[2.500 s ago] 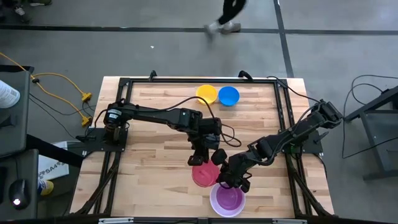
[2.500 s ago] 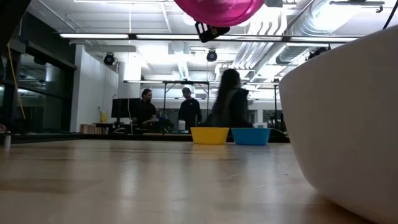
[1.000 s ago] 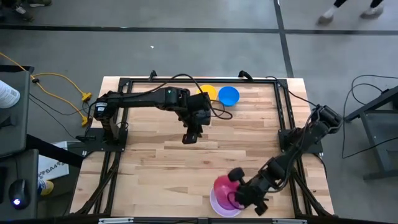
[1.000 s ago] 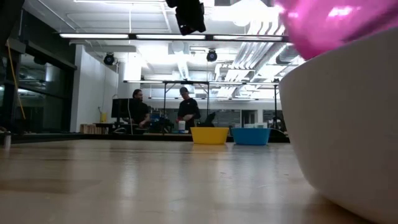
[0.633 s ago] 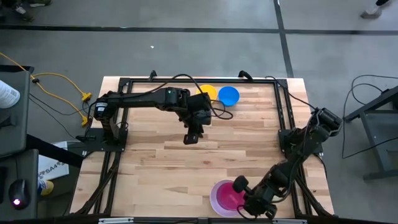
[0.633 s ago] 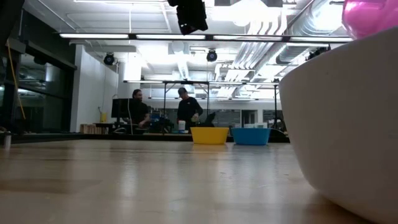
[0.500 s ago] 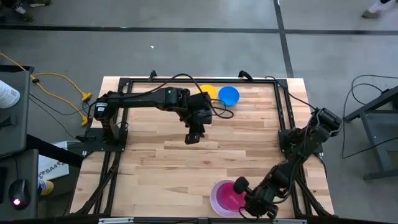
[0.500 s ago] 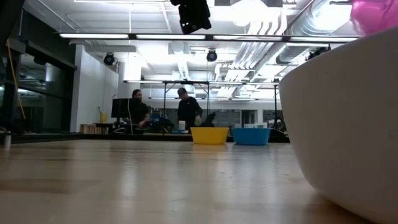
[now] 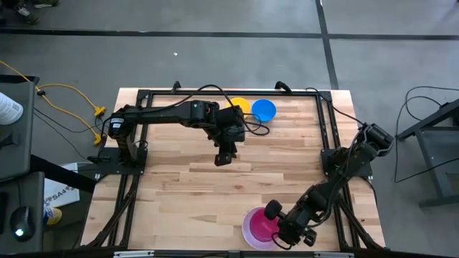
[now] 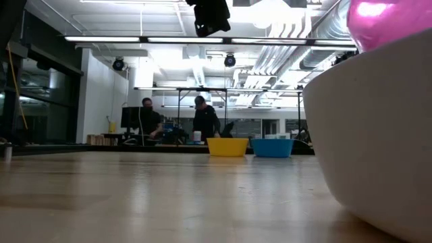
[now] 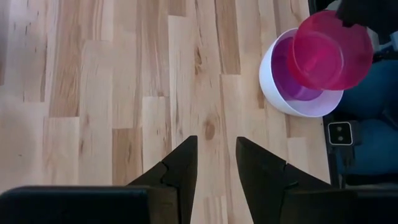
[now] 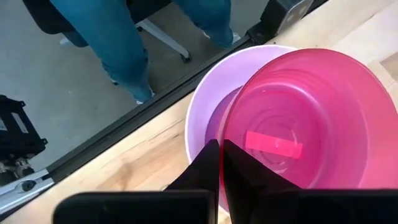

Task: Nest bowls inside each other
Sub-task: Stack the red bowl on the violet bowl

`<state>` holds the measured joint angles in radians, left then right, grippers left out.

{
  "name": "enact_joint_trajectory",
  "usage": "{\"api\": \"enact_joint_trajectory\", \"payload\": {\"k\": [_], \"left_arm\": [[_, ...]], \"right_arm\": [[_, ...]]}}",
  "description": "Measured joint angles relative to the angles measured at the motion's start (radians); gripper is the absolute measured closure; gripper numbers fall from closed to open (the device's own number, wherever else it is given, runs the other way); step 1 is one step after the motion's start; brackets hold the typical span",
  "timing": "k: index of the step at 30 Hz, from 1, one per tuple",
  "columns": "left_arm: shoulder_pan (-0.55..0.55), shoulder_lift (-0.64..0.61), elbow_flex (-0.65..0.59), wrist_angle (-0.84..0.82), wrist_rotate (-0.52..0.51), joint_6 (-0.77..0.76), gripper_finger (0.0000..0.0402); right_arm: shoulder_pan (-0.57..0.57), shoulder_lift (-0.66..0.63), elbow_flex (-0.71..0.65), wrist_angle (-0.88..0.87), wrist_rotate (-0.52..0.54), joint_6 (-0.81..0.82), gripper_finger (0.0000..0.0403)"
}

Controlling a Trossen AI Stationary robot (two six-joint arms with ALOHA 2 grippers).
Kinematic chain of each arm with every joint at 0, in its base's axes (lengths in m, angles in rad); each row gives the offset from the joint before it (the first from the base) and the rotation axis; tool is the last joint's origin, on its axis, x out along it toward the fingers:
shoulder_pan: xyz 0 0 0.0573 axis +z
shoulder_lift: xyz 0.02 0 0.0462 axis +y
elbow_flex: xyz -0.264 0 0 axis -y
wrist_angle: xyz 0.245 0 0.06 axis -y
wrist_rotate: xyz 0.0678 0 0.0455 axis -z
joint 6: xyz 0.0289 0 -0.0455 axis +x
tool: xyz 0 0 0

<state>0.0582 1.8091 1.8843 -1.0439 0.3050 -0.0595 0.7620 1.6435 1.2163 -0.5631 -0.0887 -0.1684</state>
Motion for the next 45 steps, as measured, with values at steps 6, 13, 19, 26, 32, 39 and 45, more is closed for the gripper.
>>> {"api": "enact_joint_trajectory", "payload": {"k": [6,13,19,26,32,39,45], "left_arm": [[0.000,0.000,0.000,0.000,0.001,-0.006,0.0290],[0.000,0.000,0.000,0.002,0.001,-0.007,0.0290],[0.000,0.000,0.000,0.002,0.006,-0.016,0.0290],[0.000,0.000,0.000,0.003,0.007,-0.016,0.0290],[0.000,0.000,0.000,0.003,0.021,-0.016,0.0290],[0.000,0.000,0.000,0.003,0.021,-0.016,0.0290],[0.000,0.000,0.000,0.002,0.021,-0.016,0.0290]], "right_arm": [[0.001,0.005,0.000,0.021,-0.001,-0.020,0.0400],[-0.003,0.084,-0.009,0.042,-0.020,-0.030,0.0400],[-0.004,0.099,-0.008,0.054,-0.018,-0.042,0.0400],[-0.034,0.099,-0.008,0.071,-0.026,0.016,0.0390],[-0.052,0.099,-0.008,0.074,-0.048,0.039,0.0386],[-0.048,0.125,-0.008,0.082,-0.079,0.041,0.0386],[-0.049,0.148,-0.007,0.097,-0.100,0.043,0.0385]]}}
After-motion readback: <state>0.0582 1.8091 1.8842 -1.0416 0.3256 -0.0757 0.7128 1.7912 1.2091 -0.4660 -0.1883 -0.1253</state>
